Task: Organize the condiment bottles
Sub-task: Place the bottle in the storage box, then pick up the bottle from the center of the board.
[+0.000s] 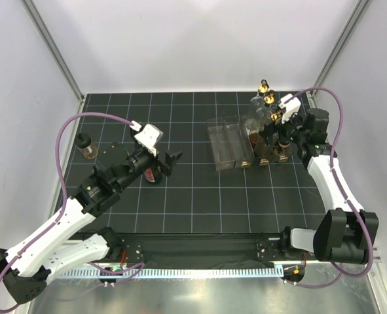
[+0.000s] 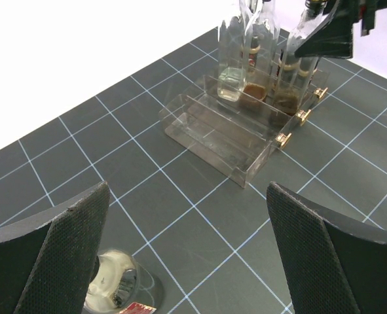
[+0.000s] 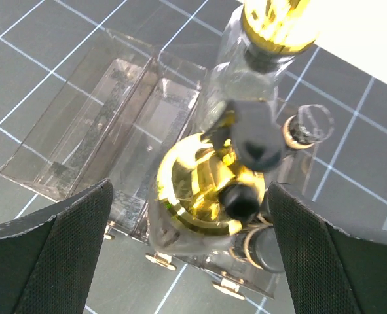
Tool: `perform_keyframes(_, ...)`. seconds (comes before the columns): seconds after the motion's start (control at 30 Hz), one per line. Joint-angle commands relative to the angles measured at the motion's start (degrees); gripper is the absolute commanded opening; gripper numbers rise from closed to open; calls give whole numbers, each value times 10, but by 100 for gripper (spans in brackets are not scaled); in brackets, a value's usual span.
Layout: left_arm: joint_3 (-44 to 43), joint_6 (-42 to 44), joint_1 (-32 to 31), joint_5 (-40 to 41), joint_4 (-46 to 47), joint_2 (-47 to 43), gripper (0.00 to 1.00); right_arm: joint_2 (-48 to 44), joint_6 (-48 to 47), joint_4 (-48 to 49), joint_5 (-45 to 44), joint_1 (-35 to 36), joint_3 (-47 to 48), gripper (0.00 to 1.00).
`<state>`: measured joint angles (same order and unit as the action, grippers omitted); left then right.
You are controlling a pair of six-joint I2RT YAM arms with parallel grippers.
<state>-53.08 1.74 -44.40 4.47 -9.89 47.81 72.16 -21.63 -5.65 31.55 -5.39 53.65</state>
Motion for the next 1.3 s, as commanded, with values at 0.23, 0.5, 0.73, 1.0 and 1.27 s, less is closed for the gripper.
perform_keyframes(0.23, 3, -4, 2, -2, 26, -8, 100, -106, -22, -36, -53, -2, 1, 100)
perform_keyframes(0.5, 1, -5, 2, 9, 23, -8, 100, -179, -41, -79, -87, -2, -14, 100)
perform_keyframes(0.73, 1, -6, 2, 19, 22, -4, 100, -231, -61, -151, -97, -2, 2, 100)
perform_keyframes(1.0, 0, -8, 2, 31, 19, 1, 100, -268, -89, -255, -39, -2, 30, 100)
perform_keyframes(1.27, 0, -9, 3, 45, 17, 9, 100, -283, -111, -324, 77, -2, 34, 100)
